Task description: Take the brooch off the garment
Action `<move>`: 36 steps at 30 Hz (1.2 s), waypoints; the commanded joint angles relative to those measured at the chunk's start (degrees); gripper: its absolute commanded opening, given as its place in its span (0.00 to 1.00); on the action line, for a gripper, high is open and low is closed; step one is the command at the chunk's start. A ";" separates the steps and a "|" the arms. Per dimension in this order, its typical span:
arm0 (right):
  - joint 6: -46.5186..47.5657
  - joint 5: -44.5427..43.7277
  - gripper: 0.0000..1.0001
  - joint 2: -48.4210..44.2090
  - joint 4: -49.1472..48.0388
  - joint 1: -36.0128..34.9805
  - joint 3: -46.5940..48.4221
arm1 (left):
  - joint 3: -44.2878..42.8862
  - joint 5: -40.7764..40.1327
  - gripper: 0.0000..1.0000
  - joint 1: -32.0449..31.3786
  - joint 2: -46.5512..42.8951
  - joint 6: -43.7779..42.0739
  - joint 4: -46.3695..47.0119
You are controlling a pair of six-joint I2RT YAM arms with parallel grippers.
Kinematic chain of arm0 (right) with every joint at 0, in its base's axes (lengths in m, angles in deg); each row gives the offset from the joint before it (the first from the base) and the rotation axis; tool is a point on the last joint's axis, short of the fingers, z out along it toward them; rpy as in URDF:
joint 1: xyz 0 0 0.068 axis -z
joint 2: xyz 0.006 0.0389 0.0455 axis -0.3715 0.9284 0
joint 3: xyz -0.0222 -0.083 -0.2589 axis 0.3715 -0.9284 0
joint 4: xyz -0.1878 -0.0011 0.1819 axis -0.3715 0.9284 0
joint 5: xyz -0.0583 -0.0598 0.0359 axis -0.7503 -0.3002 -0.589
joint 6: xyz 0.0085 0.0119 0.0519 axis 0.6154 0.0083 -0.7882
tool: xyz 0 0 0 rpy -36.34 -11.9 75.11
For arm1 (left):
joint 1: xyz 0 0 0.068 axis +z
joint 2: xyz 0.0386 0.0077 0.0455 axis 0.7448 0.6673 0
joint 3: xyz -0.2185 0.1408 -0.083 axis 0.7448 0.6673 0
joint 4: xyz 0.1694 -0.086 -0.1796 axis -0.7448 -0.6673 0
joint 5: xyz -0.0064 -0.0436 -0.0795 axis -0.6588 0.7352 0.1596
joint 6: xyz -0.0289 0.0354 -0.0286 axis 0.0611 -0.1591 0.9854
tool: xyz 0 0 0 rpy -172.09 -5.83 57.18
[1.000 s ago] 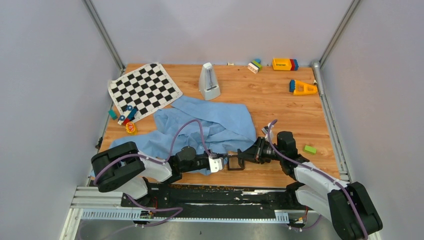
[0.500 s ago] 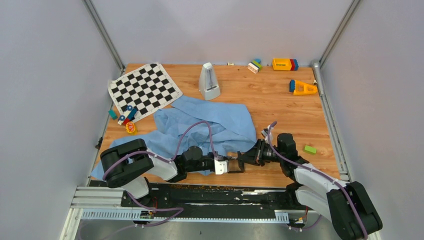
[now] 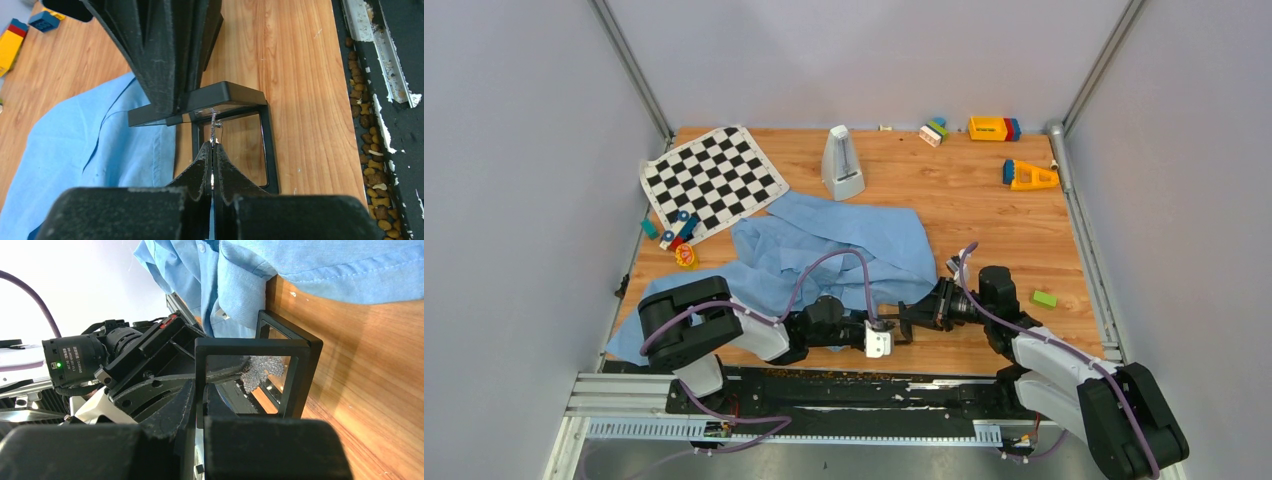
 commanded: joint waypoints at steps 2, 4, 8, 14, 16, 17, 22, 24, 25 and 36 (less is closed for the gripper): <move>-0.21 0.55 0.00 0.48 -3.58 0.30 -0.33 | -2.26 -1.40 0.00 -1.38 0.80 -2.90 -1.55; -0.11 0.63 0.00 0.81 -3.69 0.25 -0.32 | -2.95 -2.25 0.00 -1.64 0.98 -3.39 -2.82; 0.41 0.17 0.00 0.96 -3.32 0.37 -0.48 | -3.67 -4.79 0.00 -1.89 0.76 -4.50 -5.54; 0.51 0.02 0.00 0.87 -2.99 0.60 -0.58 | -3.46 -6.14 0.00 -2.07 -0.60 -5.76 -6.99; 0.58 0.02 0.00 0.74 -2.91 0.60 -0.58 | -3.07 -6.70 0.00 -2.15 -1.34 -6.02 -6.99; 0.57 0.04 0.00 0.70 -2.82 0.64 -0.58 | -2.95 -6.83 0.00 -2.11 -1.55 -6.04 -6.95; 0.55 0.28 0.00 0.80 -2.82 0.70 -0.58 | -3.18 -7.02 0.01 -2.12 -1.38 -5.79 -6.98; 0.52 0.29 0.00 0.78 -2.82 0.66 -0.58 | -3.40 -7.12 0.04 -2.16 -1.13 -5.65 -6.99; 0.52 0.28 0.00 0.80 -2.86 0.70 -0.58 | -3.43 -7.16 0.05 -2.16 -1.09 -5.64 -7.00; 2.16 -1.37 0.00 0.38 0.43 0.82 0.35 | -3.80 3.33 0.47 -2.19 -2.64 1.09 -10.78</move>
